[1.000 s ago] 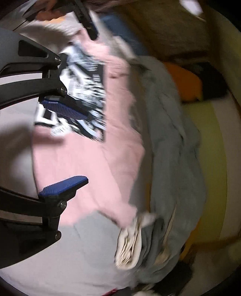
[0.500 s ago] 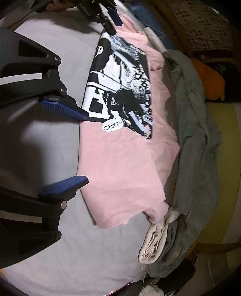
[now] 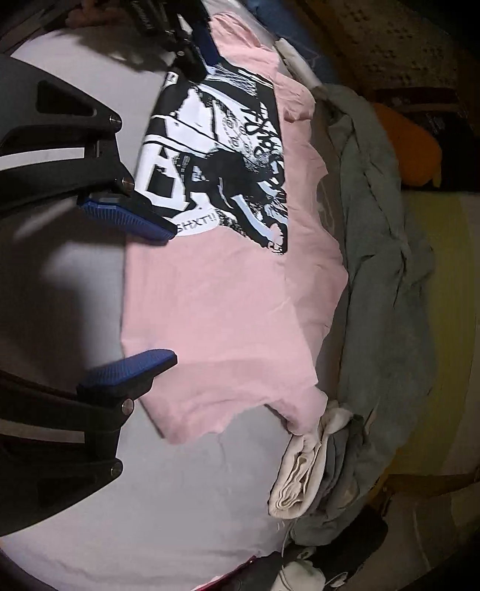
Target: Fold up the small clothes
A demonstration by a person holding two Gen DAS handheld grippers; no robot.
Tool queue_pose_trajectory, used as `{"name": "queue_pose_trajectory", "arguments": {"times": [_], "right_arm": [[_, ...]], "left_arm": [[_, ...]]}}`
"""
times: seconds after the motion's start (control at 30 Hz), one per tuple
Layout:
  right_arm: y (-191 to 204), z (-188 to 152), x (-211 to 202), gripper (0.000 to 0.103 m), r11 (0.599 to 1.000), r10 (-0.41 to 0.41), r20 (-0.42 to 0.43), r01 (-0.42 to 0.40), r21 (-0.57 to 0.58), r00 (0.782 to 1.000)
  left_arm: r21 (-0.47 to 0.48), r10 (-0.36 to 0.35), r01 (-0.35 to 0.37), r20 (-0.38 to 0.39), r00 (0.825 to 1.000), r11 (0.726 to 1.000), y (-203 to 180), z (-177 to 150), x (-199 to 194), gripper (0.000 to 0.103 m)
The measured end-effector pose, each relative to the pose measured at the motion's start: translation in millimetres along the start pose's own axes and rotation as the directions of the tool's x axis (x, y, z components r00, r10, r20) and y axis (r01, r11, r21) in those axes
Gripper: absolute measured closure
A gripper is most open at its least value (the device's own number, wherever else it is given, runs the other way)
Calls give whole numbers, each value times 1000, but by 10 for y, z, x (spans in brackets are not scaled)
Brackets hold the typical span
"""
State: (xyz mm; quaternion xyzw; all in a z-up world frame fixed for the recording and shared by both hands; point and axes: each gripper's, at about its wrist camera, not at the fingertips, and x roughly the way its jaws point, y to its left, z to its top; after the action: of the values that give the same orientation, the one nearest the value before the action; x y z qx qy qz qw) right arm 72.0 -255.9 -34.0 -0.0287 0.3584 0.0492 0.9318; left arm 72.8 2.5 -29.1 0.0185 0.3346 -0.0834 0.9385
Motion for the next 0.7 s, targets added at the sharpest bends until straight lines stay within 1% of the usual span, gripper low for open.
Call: {"name": "queue_pose_trajectory", "arguments": {"times": [0.17, 0.37, 0.53, 0.6, 0.67, 0.7], "right_arm": [[35, -42, -5, 40, 1000, -23, -10, 23, 1, 1000], [55, -47, 2, 38, 999, -36, -10, 36, 2, 999], [71, -53, -12, 38, 999, -51, 2, 51, 13, 999], [63, -48, -68, 38, 999, -31, 34, 30, 38, 999], [128, -12, -129, 38, 998, 42, 82, -45, 36, 996], [210, 19, -129, 38, 996, 82, 88, -84, 12, 993]], "left_arm": [[21, 33, -34, 14, 999, 999, -75, -91, -42, 49], [17, 32, -33, 34, 999, 999, -61, -118, -40, 48], [21, 50, -51, 38, 998, 998, -76, -122, -42, 46], [18, 46, -46, 37, 998, 999, -74, -122, -41, 46], [16, 46, -47, 37, 998, 999, -80, -123, -45, 46], [17, 48, -48, 37, 998, 999, -84, -124, -46, 46]]}}
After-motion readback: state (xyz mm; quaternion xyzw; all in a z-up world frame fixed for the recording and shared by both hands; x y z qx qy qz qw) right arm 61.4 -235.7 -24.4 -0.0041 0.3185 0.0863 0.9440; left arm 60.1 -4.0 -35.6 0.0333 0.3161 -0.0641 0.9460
